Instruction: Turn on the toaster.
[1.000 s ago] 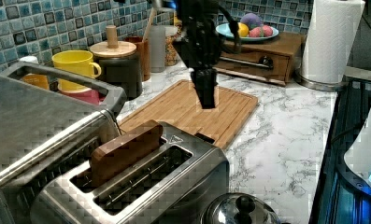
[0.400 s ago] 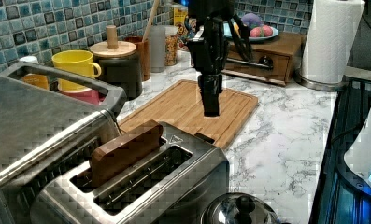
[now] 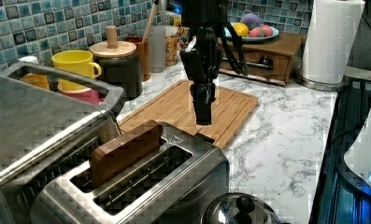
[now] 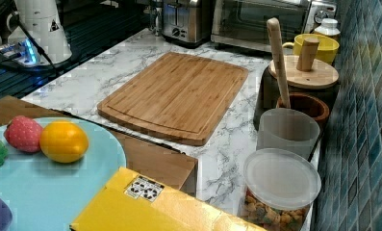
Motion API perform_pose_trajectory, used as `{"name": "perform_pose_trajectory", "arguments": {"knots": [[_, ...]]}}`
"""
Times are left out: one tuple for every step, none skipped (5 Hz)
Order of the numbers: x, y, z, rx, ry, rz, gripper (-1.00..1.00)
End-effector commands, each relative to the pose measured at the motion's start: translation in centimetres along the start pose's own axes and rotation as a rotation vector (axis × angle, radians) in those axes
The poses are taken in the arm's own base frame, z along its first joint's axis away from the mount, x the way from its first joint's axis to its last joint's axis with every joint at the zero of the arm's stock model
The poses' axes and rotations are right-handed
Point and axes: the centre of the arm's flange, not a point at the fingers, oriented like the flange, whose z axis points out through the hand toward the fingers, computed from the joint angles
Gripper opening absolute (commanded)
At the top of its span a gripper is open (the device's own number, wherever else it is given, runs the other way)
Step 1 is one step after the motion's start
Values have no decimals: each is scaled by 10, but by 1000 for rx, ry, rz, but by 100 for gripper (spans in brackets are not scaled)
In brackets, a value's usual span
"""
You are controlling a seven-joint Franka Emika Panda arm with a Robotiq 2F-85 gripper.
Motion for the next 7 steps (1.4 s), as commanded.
{"name": "perform_pose_trajectory", "arguments": {"knots": [[14,-10,32,30,-45,19,-100],[24,-13,60,-7,-100,16,-100],[24,-1,90,-33,-119,57,-100],[12,10,126,-67,-150,87,-100],[-9,27,164,-166,-195,110,-100],[-4,30,130,-99,-122,76,-100],[-4,30,131,-99,-123,76,-100]]}}
